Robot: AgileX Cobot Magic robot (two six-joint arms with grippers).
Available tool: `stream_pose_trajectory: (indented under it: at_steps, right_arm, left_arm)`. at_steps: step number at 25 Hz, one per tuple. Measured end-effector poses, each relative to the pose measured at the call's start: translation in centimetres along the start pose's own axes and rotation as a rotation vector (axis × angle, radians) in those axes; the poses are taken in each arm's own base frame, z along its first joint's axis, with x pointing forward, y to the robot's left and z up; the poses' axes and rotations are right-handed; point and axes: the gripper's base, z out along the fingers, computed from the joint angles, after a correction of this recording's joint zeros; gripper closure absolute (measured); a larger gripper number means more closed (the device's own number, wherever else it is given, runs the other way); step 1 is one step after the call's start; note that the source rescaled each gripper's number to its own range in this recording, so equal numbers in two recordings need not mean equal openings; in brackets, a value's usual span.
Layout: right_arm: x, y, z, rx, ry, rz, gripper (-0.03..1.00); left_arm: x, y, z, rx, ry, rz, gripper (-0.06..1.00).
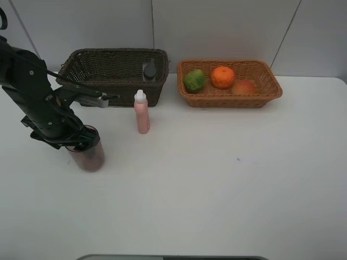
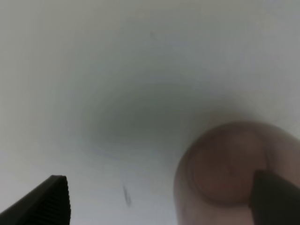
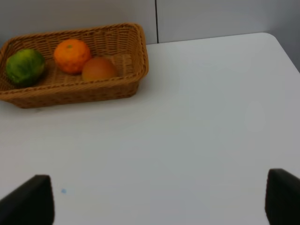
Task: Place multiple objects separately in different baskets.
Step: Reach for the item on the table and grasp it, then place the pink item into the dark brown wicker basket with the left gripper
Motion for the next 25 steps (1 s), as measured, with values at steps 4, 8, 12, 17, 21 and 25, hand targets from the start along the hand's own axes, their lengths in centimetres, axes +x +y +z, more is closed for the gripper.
stream_pose_trajectory:
  at_steps: [4,8,12,17,21,25]
  right_arm:
    - [0.00,0.00,0.00,0.000,0.000,0.000,-0.03]
    - [0.00,0.00,0.00,0.000,0.000,0.000,-0.03]
    - [0.00,0.01,0.00,-0.001,0.000,0.000,-0.03]
    - [0.00,0.01,0.00,-0.001,0.000,0.000,-0.03]
    - [0.00,0.01,0.00,-0.001,0.000,0.000,-0.03]
    - [0.00,0.01,0.00,-0.001,0.000,0.000,-0.03]
  left_arm:
    - [0.00,0.00,0.00,0.000,0.000,0.000,0.22]
    - [0.00,0.00,0.00,0.000,0.000,0.000,0.83]
    - [-0.02,0.00,0.00,0.000,-0.003,0.001,0.94]
    - [-0.01,0.00,0.09,0.000,0.000,0.001,0.94]
    - [-0.01,0.00,0.09,0.000,0.000,0.001,0.94]
    - [-0.03,-0.01,0.10,0.001,0.001,0.000,0.94]
